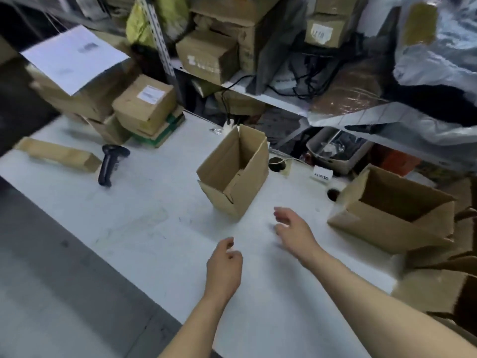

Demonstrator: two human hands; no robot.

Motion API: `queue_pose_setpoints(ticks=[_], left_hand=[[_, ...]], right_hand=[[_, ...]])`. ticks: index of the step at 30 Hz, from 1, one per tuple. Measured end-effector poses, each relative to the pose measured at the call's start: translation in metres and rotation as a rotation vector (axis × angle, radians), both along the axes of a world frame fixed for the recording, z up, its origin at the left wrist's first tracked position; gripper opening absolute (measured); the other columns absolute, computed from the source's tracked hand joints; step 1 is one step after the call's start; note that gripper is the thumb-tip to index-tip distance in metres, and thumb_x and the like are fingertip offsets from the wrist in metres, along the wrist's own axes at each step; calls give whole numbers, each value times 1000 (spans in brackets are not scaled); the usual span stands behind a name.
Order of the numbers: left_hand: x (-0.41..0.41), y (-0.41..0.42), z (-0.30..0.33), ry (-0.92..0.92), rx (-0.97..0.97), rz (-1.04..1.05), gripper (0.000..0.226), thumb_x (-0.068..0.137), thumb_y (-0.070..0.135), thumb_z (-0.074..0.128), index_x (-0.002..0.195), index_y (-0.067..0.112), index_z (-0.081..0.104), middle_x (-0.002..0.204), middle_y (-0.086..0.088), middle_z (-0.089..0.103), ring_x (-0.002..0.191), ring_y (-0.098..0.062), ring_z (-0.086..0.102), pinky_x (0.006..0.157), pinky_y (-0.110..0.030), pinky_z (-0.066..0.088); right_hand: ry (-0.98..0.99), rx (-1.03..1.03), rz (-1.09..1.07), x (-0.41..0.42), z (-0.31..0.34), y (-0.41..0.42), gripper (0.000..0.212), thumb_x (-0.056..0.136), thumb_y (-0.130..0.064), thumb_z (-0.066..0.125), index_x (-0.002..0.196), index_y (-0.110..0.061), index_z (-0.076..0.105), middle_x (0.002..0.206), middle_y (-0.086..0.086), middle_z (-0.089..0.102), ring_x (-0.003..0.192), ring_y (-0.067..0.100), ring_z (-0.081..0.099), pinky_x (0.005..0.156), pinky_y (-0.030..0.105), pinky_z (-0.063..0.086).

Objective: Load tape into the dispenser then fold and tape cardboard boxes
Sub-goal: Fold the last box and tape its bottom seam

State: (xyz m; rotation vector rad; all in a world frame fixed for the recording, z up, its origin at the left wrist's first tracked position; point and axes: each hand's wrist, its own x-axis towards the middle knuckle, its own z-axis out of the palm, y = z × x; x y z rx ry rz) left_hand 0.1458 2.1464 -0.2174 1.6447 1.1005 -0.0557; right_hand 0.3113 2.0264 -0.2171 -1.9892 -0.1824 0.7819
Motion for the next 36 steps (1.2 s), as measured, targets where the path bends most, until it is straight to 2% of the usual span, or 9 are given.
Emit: queue_pose_setpoints(ticks=[3,6,8,10,14,16,22,27,36], left_hand=[[27,24,16,-74,-25,74,61,104,25,55,161,28,30,149,4,52,134,-16,53,92,-25,44],[47,35,27,-173,-45,76,64,102,24,58,158,36,28,140,19,55,121,-5,59,90,-23,50],[53,37,29,-187,-49,63,66,102,23,58,158,38,25,129,24,50,107,0,60,78,-18,51],[55,37,29,-183,-50,58,70,101,22,57,159,38,21,137,19,46,113,-8,59,75,-20,50],[42,33,28,-224,-83,72,79,100,19,62,159,47,17,153,19,41,134,-15,52,103,-33,53],[30,30,28,-236,-82,68,80,100,18,66,158,47,19,146,25,44,136,-14,49,116,-39,44],[-14,1,31,-184,25,34,68,97,37,72,152,48,33,133,35,49,128,-6,47,108,-35,43],[-39,-48,44,-187,36,-91,50,96,36,73,135,55,49,118,47,54,110,16,51,101,-30,42],[-35,-146,61,-154,-18,-327,16,95,47,70,110,52,66,106,28,72,100,3,67,82,-23,54]], right_hand=[[-60,26,9,48,13,52,70,101,-8,52,163,-28,27,160,-9,36,130,18,54,87,30,51],[-53,70,-3,95,12,89,82,100,-12,58,164,-40,16,168,-7,28,134,24,52,94,39,56],[-39,139,47,114,3,99,85,95,-9,61,162,-44,22,162,-6,41,139,21,50,95,33,52],[-28,196,81,120,-5,102,82,93,0,61,160,-38,32,153,-9,51,137,15,52,95,26,51],[-99,180,32,100,-4,78,62,93,-3,67,146,-29,50,139,-10,62,131,9,56,107,33,51],[-113,173,-11,75,3,51,51,93,-7,71,137,-29,56,131,-10,66,125,8,60,100,29,54],[-86,71,-88,-25,22,-45,25,96,-8,70,99,-33,66,115,-2,66,98,-2,65,71,5,46],[-45,-61,-163,-93,33,-138,27,90,-10,74,103,-34,67,101,-11,74,92,6,69,79,20,53],[-81,-133,-361,-149,74,-268,15,94,-29,75,102,-30,62,96,-6,71,88,13,69,71,25,57]])
